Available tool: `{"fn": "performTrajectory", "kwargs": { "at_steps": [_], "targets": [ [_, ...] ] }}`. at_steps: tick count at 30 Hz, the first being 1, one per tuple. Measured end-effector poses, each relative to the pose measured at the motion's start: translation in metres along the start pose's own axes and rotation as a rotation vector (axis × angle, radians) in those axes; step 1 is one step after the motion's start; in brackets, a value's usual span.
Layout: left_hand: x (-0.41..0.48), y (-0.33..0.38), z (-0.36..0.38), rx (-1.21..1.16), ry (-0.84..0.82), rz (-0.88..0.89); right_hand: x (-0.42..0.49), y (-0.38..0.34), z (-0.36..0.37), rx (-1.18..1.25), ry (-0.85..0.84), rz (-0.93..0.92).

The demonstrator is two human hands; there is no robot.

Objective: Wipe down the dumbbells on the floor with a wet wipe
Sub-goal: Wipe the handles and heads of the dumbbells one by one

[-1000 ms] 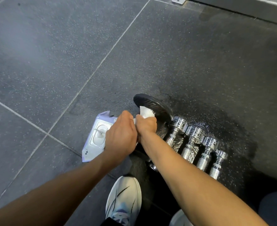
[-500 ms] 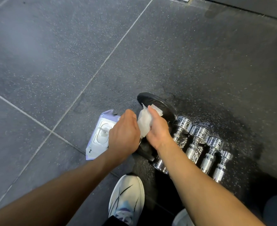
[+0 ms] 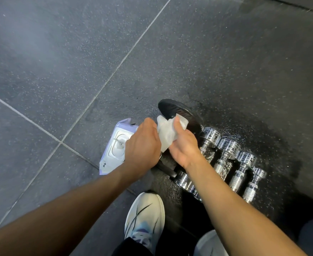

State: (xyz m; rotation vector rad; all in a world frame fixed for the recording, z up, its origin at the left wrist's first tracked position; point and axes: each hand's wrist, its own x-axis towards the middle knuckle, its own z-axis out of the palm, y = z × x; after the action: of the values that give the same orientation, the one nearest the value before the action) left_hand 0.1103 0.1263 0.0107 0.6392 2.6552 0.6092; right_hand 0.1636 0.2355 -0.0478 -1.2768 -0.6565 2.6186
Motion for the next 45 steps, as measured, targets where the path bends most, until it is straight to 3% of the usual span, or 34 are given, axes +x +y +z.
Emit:
{"fn": "performTrajectory", "kwargs": {
  "at_steps": [6, 11, 14, 17, 21, 25, 30, 32, 40, 42, 45],
  "targets": [
    [-0.002, 0.003, 0.001, 0.013, 0.006, 0.018, -0.024, 0.018, -0.008, -0.368, -0.144, 0.136],
    [-0.002, 0.002, 0.001, 0.017, 0.019, 0.017, 0.003, 0.0, -0.009, 0.024, -0.042, 0.027],
    [-0.002, 0.002, 0.0, 0.016, 0.01, 0.008, 0.007, 0.01, -0.013, 0.085, -0.069, 0.029],
    [-0.002, 0.003, 0.001, 0.009, 0.004, 0.005, -0.006, 0.024, -0.009, -0.147, -0.045, 0.048],
    [-0.001, 0.003, 0.001, 0.014, 0.001, 0.003, -0.005, 0.022, -0.001, -0.409, 0.155, -0.111],
    [-0.002, 0.003, -0.001, 0.028, -0.006, 0.012, 0.011, 0.002, 0.01, -0.102, 0.267, -0.13],
    [0.0, 0.004, 0.0, 0.031, -0.005, -0.029, -0.004, 0.017, -0.01, 0.033, -0.052, 0.101],
    [-0.001, 0.005, 0.0, 0.041, 0.0, -0.024, -0.007, 0.017, -0.023, 0.106, -0.09, 0.142],
    [-0.002, 0.005, -0.003, 0.055, 0.006, -0.003, -0.009, 0.003, -0.002, 0.28, 0.225, -0.019],
    [-0.002, 0.004, -0.002, 0.048, 0.017, 0.004, -0.019, -0.001, 0.018, 0.117, 0.311, -0.067],
    [-0.001, 0.002, -0.001, 0.024, 0.017, 0.006, -0.042, -0.001, 0.035, -0.437, 0.404, -0.261]
  ]
}}
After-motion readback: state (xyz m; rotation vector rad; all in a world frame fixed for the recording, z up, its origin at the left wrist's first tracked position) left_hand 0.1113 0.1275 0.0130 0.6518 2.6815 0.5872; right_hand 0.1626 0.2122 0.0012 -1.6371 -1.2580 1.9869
